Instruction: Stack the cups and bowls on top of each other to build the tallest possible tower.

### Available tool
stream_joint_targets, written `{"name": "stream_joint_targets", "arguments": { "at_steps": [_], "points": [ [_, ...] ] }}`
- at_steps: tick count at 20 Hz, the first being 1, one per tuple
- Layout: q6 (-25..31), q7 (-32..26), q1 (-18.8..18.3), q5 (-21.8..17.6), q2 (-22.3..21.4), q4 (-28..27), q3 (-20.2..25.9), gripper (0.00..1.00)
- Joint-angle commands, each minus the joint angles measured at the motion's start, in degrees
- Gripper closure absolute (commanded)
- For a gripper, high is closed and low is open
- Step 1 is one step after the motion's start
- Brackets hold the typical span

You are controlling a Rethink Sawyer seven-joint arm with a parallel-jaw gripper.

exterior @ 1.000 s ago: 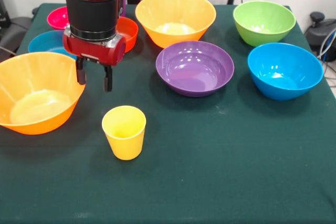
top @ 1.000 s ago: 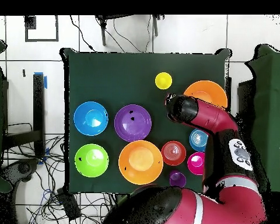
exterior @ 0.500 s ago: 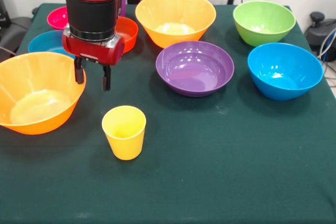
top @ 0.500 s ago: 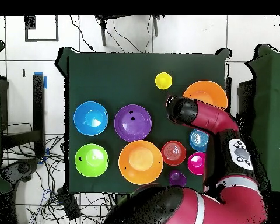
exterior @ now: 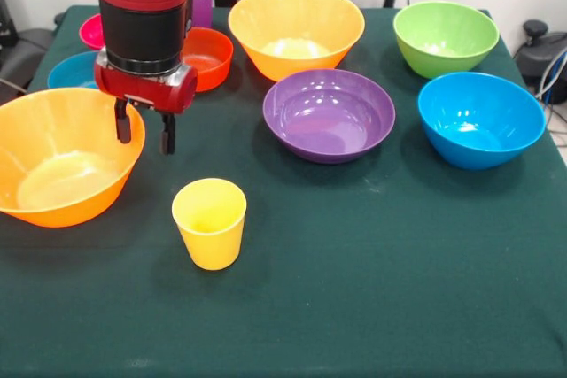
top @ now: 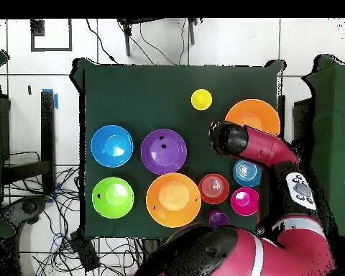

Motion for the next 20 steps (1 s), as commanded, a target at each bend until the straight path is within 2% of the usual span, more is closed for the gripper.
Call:
{"name": "stream_joint_targets", "arguments": {
  "at_steps": [1,2,3,11,20],
  "points": [
    [1.1,-4.79,-0.74,-4.49,3.48,-2.15,7.42,0.0],
    [0.36,-4.64,-0.99,-4.77,3.23,-1.33,7.65,0.0],
    [0.29,-4.27,-1.16,-5.13,3.13,-1.15,7.93,1.0],
    [2.14,-2.97,-0.09,-4.94,2.78,-1.37,6.98,1.0],
    [2.61,-3.75,-0.93,-4.54,2.37,-1.29,8.14,1.0]
  ]
}}
